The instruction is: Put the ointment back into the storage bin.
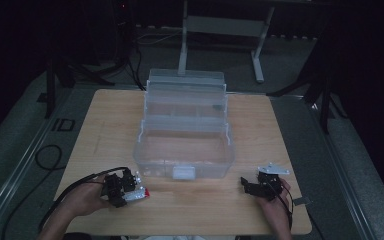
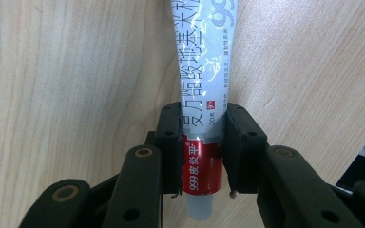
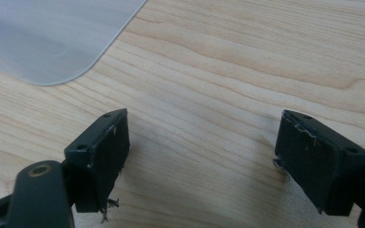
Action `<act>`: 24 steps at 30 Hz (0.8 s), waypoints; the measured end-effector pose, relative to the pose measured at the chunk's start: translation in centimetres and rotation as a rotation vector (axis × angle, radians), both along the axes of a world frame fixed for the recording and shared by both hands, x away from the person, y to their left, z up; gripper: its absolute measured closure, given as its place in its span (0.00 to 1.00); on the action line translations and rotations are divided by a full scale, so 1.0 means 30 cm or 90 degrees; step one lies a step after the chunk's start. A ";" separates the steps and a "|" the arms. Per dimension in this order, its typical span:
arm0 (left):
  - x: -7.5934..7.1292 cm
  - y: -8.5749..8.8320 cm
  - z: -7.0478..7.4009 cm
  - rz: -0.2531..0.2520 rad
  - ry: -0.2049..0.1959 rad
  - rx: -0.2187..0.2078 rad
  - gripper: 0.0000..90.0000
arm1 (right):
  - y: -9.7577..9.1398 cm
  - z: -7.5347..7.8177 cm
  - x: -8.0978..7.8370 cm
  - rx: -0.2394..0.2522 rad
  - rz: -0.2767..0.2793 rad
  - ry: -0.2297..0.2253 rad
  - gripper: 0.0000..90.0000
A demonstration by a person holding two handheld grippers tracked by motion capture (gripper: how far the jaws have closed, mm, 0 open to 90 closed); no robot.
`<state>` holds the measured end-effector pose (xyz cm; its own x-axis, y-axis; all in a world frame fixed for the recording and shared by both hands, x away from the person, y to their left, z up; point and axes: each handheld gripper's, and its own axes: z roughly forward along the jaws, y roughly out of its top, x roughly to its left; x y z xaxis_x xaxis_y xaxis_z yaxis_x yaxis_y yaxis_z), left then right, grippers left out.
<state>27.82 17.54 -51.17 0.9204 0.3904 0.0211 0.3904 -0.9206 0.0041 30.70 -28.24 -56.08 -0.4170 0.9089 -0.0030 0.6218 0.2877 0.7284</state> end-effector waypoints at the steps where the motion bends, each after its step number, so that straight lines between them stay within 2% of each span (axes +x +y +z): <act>1: 0.000 0.001 0.003 -0.001 -0.002 -0.001 0.78 | 0.000 0.000 0.000 0.000 0.000 0.000 0.21; 9: 0.002 0.011 0.021 0.001 -0.007 -0.003 0.78 | 0.000 0.000 0.000 0.000 0.000 0.000 0.21; 21: 0.006 0.033 0.076 0.002 -0.021 -0.012 0.78 | 0.000 0.000 0.000 0.000 0.000 0.000 0.21; 24: 0.012 0.042 0.101 0.002 -0.029 -0.016 0.78 | 0.000 0.000 0.000 0.000 0.000 0.000 0.21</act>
